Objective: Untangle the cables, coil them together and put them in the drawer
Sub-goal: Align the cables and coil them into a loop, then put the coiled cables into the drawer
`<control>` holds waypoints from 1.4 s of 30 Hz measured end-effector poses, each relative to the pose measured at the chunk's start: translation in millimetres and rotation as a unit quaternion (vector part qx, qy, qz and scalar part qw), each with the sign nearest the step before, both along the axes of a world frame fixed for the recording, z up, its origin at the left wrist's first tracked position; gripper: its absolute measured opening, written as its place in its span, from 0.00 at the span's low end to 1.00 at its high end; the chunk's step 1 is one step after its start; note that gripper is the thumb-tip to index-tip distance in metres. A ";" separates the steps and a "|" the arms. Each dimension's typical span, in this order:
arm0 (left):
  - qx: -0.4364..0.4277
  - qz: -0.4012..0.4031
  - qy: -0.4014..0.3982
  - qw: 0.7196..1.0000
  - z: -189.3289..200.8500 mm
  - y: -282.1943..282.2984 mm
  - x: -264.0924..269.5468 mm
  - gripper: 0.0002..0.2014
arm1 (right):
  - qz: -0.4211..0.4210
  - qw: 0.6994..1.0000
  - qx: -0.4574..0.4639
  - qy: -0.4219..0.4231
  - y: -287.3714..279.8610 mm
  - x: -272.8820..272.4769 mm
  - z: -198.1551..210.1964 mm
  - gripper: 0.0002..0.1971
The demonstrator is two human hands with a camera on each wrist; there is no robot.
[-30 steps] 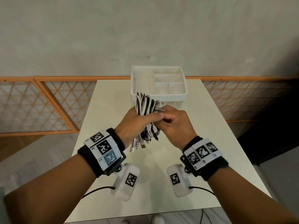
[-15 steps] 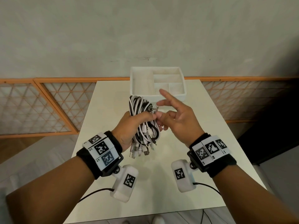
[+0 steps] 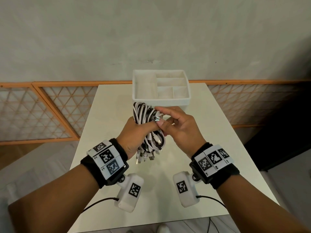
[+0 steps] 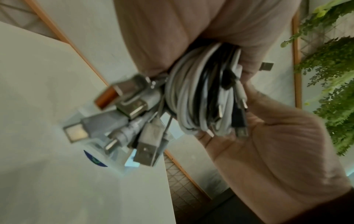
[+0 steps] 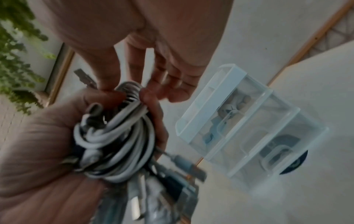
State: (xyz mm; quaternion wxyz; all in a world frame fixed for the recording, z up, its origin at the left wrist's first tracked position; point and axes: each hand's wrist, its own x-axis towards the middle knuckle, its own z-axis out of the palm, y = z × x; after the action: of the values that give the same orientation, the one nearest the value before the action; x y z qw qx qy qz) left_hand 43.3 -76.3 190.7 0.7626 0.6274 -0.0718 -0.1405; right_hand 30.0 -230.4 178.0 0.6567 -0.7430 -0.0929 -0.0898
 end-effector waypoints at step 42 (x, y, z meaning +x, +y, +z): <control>0.126 -0.072 0.158 0.977 -54.3 -42.2 31.3 0.24 | -0.094 0.957 -0.224 0.161 -43.8 40.7 -68.8 0.29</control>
State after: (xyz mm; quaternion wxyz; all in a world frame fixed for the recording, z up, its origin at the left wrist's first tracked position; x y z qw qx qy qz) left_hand 74.6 -118.6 136.4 0.6672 0.6812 0.0230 -0.3004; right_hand 70.6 -274.2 109.2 0.4685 -0.8809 0.0663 -0.0070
